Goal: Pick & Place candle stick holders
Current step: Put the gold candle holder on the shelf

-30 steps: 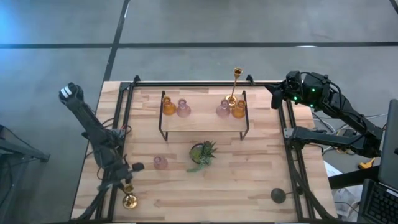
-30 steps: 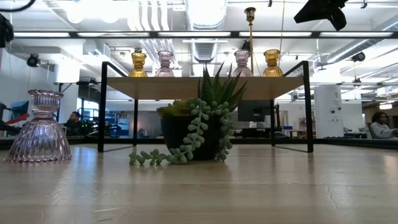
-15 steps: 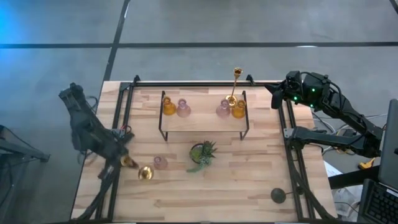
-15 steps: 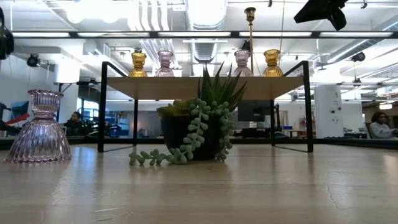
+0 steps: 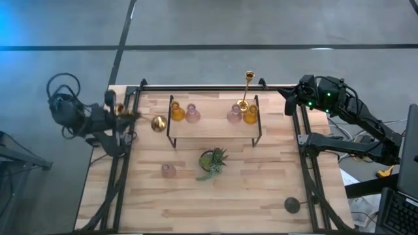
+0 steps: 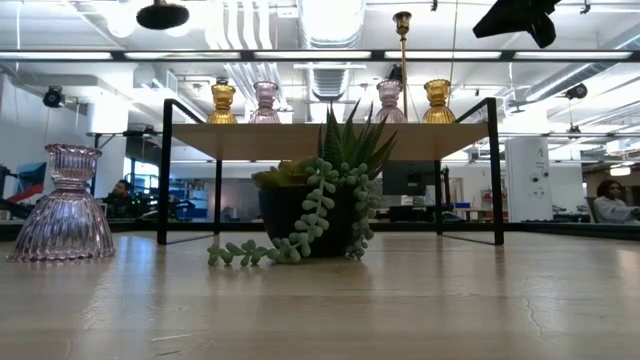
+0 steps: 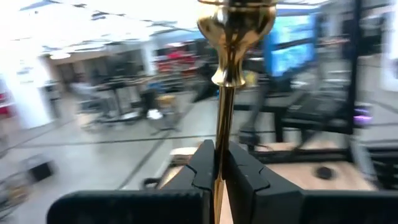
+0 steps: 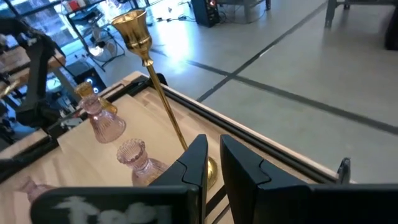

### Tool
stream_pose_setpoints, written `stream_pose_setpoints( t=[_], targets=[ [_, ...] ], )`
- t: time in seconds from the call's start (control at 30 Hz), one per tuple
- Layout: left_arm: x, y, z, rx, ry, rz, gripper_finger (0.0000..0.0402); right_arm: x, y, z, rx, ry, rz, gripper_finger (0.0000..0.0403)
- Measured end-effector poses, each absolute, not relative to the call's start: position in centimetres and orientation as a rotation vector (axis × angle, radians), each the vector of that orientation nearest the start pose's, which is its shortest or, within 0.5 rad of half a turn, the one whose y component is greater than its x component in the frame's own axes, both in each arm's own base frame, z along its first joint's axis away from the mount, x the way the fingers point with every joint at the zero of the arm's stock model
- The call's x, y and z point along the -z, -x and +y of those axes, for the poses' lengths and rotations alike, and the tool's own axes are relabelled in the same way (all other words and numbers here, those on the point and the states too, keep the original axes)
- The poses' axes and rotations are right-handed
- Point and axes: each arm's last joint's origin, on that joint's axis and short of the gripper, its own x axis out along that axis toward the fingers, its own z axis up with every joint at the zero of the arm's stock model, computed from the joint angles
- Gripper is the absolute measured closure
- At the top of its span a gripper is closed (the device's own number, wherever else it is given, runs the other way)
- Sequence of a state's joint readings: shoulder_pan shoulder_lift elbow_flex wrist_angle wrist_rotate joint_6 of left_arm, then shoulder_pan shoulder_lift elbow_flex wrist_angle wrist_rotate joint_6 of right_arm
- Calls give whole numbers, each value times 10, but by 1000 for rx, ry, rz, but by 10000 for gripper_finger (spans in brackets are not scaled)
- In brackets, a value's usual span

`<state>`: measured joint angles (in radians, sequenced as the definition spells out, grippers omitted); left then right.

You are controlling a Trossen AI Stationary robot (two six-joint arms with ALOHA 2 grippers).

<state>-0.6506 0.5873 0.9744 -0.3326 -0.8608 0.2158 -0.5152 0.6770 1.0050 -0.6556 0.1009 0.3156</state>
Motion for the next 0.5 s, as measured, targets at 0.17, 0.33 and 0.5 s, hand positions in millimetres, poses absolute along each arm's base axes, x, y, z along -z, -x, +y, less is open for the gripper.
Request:
stream_pose_setpoints(
  t=[0.17,0.33,0.5],
  targets=[
    [-416,-95,-24,-300,-200,-21,382,-374,-102,-61,653,-337,239,365],
    [-426,-113,-8,-334,-228,0,382,-374,-102,-61,653,-333,240,365],
    [-431,-136,17,-335,-238,48,382,-373,-101,-61,648,-310,253,365]
  ],
)
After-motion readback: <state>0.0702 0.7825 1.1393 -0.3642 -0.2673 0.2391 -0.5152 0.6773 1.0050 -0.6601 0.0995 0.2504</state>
